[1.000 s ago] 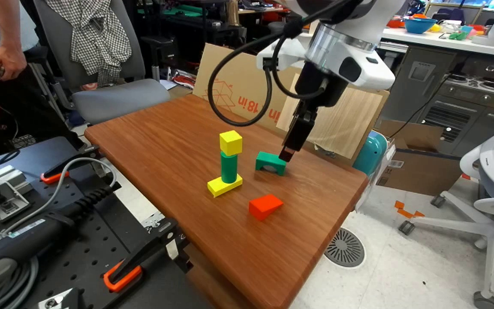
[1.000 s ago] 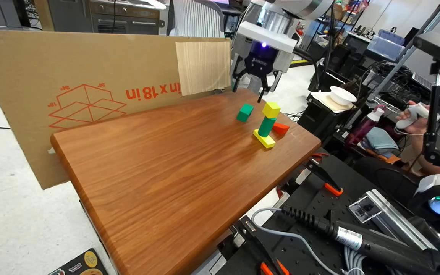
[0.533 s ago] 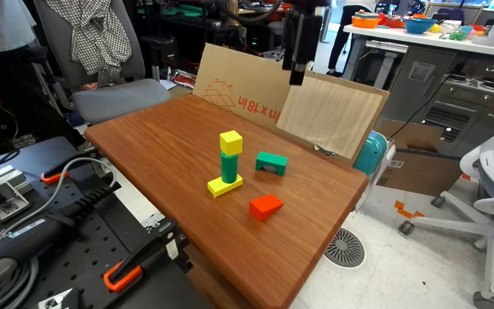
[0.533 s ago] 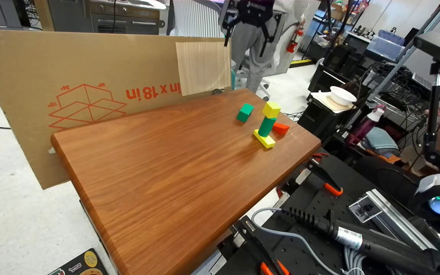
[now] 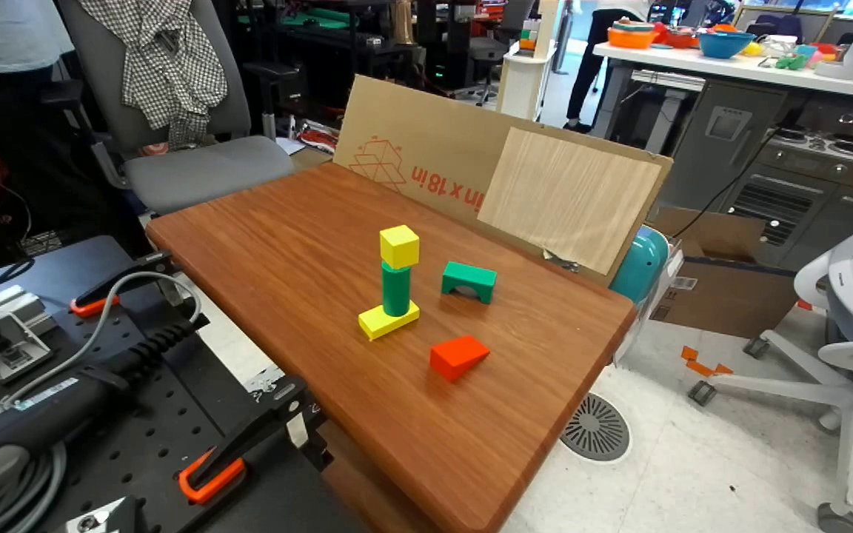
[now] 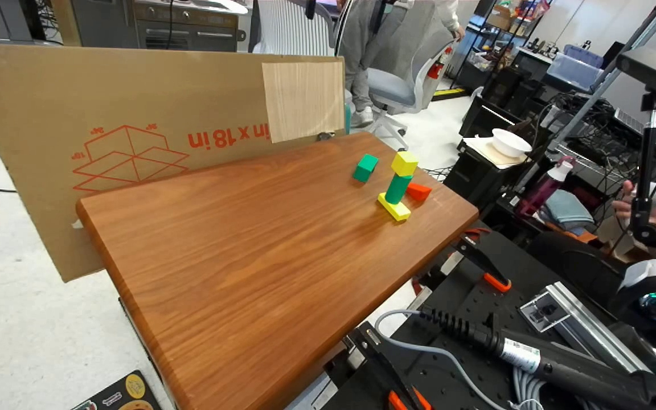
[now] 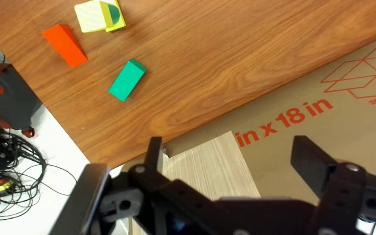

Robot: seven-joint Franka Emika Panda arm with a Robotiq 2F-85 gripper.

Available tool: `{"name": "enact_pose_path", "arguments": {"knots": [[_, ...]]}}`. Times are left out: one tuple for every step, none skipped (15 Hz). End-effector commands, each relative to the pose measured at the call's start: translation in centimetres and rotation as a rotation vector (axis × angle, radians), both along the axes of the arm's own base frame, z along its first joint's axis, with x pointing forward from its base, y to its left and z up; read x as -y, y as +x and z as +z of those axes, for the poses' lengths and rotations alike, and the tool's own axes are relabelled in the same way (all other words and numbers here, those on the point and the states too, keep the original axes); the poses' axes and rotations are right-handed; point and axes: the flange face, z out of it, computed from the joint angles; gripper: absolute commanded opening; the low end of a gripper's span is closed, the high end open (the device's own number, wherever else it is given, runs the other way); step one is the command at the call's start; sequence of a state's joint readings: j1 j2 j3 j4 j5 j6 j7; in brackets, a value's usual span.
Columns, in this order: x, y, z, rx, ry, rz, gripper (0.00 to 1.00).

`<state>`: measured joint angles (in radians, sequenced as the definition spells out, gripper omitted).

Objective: Move the green block to the right

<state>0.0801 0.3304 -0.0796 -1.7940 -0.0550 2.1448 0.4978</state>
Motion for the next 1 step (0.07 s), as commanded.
{"name": "enact_pose_path", "arguments": {"knots": [[-0.09,-0.1,0.03,-0.003,0.001,0.007,1.0]]}}
